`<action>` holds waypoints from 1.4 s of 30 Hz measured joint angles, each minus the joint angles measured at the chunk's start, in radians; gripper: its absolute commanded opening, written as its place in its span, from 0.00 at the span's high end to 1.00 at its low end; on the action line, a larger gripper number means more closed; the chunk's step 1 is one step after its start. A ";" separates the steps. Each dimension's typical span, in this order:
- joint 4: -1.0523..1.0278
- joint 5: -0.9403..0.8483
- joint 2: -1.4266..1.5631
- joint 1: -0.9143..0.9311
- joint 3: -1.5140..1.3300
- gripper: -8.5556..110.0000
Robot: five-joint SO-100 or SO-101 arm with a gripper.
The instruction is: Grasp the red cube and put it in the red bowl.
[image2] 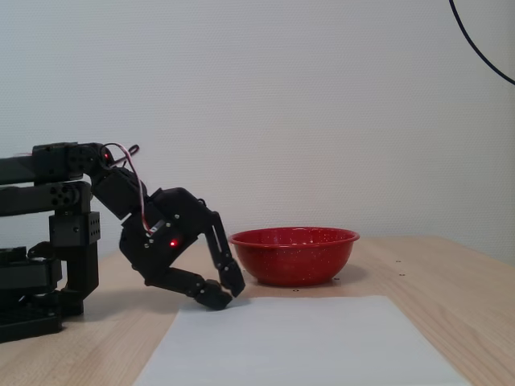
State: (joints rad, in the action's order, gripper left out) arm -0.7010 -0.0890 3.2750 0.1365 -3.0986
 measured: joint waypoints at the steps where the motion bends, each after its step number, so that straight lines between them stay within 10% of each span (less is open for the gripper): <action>1: -0.031 -0.002 0.002 -0.002 0.000 0.93; 42: -0.193 -0.141 0.005 -0.077 0.000 0.93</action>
State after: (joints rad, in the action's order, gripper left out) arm -0.8943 -0.2301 3.2797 0.0598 -3.0986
